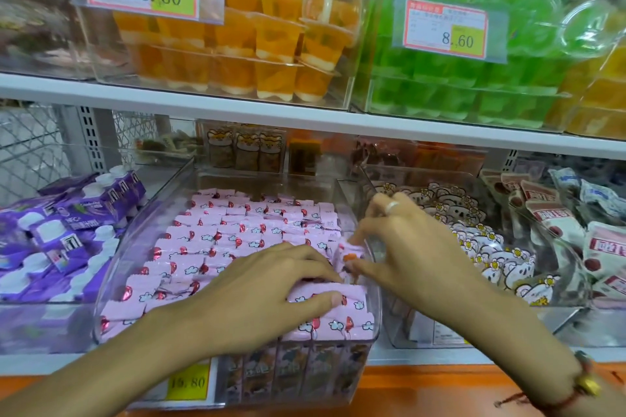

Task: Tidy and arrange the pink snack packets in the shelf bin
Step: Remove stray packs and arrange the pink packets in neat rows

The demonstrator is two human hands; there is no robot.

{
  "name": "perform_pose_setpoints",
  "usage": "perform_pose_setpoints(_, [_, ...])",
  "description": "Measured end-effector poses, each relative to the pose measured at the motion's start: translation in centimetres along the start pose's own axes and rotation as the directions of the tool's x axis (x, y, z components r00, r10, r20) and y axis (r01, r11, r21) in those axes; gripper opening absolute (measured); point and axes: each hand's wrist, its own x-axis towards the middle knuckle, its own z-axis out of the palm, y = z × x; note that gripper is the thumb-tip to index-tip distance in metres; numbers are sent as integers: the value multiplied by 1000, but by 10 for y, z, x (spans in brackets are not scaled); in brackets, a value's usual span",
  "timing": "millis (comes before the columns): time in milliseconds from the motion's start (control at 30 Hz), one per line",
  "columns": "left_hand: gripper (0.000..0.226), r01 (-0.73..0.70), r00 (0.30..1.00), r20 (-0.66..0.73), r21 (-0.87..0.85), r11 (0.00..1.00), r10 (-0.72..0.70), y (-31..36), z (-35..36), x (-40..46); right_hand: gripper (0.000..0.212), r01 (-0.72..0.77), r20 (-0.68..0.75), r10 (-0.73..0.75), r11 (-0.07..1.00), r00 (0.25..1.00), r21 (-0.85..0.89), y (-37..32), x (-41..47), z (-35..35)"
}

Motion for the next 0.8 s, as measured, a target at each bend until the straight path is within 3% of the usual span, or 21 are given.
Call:
perform_pose_setpoints(100, [38, 30, 999, -27, -73, 997, -32, 0, -3, 1, 26, -8, 105, 1, 998, 994, 64, 0, 2, 9])
perform_pose_setpoints(200, [28, 48, 998, -45, -113, 992, -53, -1, -4, 3, 20, -22, 82, 8, 986, 997, 167, 6, 1, 10])
perform_pose_setpoints(300, [27, 35, 995, -92, -20, 999, -37, -2, -4, 7, 11, -49, -43, 63, 960, 997, 276, 16, 4, 5])
perform_pose_setpoints(400, [40, -3, 1000, -26, 107, 994, 6, -2, 1, 13, 7, -85, -76, 117, 938, 990, 335, 24, 12, -2])
perform_pose_setpoints(500, [45, -6, 998, 57, 172, 985, -4, -3, 5, 17, 7, -84, 7, 85, 964, 996, 251, 23, 24, -1])
perform_pose_setpoints(667, [47, -20, 997, 75, 168, 986, 7, -4, 4, 20, 14, -8, 149, 0, 998, 989, 56, 8, 44, 4])
perform_pose_setpoints(800, [38, 19, 999, -34, 52, 998, -17, -5, 3, 15, 22, 35, 287, -2, 993, 958, -109, -2, 55, 9])
